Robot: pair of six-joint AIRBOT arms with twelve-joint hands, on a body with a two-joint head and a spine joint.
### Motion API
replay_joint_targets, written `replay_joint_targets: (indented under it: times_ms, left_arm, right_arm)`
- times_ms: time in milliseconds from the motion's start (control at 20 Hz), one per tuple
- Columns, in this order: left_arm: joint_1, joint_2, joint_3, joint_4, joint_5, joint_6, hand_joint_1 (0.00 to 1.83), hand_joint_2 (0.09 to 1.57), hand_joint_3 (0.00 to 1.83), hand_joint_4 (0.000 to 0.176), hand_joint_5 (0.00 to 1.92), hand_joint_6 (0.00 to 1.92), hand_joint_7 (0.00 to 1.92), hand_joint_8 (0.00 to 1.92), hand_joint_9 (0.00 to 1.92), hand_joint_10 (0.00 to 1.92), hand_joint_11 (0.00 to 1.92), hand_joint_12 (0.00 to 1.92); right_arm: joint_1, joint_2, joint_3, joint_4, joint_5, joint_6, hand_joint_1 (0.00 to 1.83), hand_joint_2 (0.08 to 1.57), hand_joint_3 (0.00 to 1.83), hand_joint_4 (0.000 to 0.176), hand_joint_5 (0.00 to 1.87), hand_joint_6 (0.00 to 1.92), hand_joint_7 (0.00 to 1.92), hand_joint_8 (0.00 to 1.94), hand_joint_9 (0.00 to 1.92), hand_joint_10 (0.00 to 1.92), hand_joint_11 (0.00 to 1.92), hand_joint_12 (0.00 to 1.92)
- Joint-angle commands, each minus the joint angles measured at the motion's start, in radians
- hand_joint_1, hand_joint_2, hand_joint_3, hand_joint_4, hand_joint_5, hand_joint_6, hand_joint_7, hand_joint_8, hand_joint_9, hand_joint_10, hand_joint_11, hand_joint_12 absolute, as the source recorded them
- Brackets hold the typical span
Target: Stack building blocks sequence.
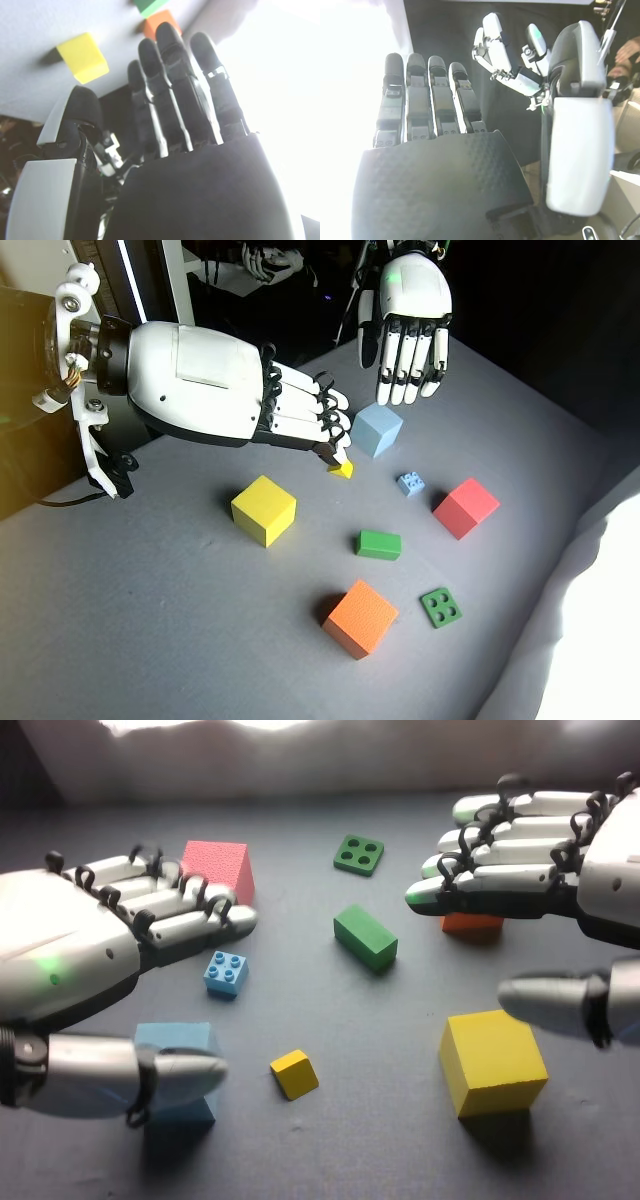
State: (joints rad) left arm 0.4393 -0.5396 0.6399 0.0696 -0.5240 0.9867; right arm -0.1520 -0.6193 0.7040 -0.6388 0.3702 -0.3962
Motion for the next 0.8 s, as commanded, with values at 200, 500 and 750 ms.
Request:
replay_joint_targets:
  times_ms: [200,500,750]
  left_arm:
    - [-0.01,0.005,-0.006,-0.014,-0.065,-0.002,0.0,1.19,0.0,0.0,0.05,0.01,0.03,0.0,0.03,0.0,0.0,0.15]
    - [-0.008,-0.003,-0.015,-0.067,-0.048,0.043,0.28,1.09,0.0,0.0,0.0,0.0,0.0,0.0,0.0,0.0,0.01,0.1]
    - [-0.023,-0.034,-0.008,-0.083,0.016,0.047,0.64,0.98,0.0,0.0,0.0,0.0,0.0,0.0,0.01,0.0,0.0,0.23]
  right_arm:
    - [0.014,0.009,-0.003,0.027,0.095,0.004,0.08,1.42,0.0,0.0,0.16,0.01,0.14,0.01,0.06,0.01,0.0,0.0]
    - [0.014,0.009,-0.004,0.027,0.094,0.005,0.08,1.43,0.0,0.0,0.09,0.01,0.08,0.0,0.02,0.0,0.0,0.0]
    - [0.014,0.009,-0.004,0.027,0.094,0.005,0.05,1.43,0.0,0.0,0.13,0.01,0.12,0.01,0.07,0.02,0.02,0.02]
